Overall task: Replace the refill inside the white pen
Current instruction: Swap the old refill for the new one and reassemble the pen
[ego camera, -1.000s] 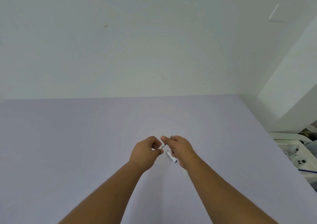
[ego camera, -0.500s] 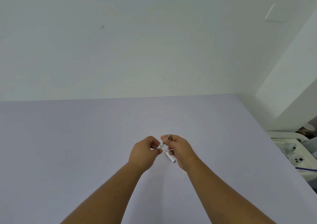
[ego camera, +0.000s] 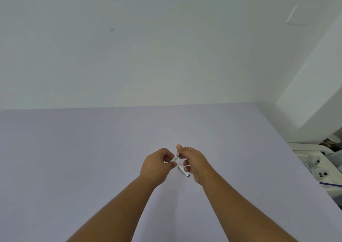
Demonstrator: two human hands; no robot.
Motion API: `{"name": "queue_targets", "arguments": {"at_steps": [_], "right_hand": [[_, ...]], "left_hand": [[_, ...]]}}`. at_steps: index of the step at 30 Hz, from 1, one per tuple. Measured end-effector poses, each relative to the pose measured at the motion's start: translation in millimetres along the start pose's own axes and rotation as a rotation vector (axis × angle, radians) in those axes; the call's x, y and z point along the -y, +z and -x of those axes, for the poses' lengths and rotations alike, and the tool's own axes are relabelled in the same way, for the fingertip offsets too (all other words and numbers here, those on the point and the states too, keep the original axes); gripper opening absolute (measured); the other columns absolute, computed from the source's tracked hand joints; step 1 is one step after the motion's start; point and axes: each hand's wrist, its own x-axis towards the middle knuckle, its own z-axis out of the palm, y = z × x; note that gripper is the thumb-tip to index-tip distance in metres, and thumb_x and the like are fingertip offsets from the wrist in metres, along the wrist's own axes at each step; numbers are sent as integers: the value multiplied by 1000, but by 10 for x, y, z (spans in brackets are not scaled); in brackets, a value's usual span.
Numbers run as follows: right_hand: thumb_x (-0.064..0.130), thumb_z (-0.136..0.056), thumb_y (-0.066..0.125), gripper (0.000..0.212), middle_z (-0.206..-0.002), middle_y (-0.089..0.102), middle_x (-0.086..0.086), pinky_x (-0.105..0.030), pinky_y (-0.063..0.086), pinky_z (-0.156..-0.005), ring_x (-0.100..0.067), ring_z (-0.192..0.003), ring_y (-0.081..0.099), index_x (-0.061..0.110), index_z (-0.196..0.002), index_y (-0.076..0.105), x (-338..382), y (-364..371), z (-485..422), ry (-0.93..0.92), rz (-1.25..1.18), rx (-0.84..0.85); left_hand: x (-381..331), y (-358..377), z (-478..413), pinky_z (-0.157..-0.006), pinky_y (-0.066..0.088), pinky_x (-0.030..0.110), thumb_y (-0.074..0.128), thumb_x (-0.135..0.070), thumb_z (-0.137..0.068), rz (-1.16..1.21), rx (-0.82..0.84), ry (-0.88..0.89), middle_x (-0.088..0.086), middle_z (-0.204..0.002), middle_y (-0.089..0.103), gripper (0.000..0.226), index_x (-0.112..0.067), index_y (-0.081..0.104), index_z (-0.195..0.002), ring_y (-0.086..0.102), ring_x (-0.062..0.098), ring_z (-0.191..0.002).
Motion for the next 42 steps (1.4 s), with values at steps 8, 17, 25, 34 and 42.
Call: {"name": "queue_targets", "arguments": {"at_steps": [8, 17, 25, 34, 42], "right_hand": [[43, -77, 71, 36, -67, 47, 2, -22, 34, -46, -12, -54, 35, 11, -75, 54, 18, 36, 14, -6, 50, -25], [44, -80, 68, 34, -66, 51, 4, -20, 36, -47, -10, -52, 39, 13, -73, 55, -5, 22, 42, -31, 58, -21], [35, -81, 68, 23, -68, 49, 2, -25, 36, -53, -13, -58, 40, 15, -74, 61, -1, -11, 46, -32, 72, -37], [28, -84, 66, 13, -70, 54, 5, -22, 40, -55, -10, -61, 44, 17, -77, 66, 42, -1, 44, -57, 75, -19], [28, -83, 68, 17, -71, 62, 0, -22, 43, -54, -10, -51, 41, 13, -77, 68, 31, 8, 49, -62, 27, -29]], "left_hand": [[1, -11, 17, -61, 44, 17, 72, -26, -78, 2, -8, -2, -12, -86, 68, 10, -30, 63, -80, 61, 3, -80], [-3, 8, 44, -62, 44, 17, 71, -26, -78, -8, -19, 14, -13, -83, 68, 10, -31, 62, -78, 61, 1, -79], [-24, 8, 24, -59, 44, 19, 71, -24, -78, -27, -21, 10, -12, -85, 67, 9, -27, 63, -81, 61, 6, -77], [-29, 39, 5, -59, 42, 16, 70, -25, -78, -61, -14, 23, -13, -82, 66, 9, -29, 62, -79, 61, 6, -78], [-1, 62, 13, -56, 40, 16, 70, -26, -78, -92, -50, 20, -15, -78, 64, 10, -29, 61, -79, 59, 5, -75]]}}
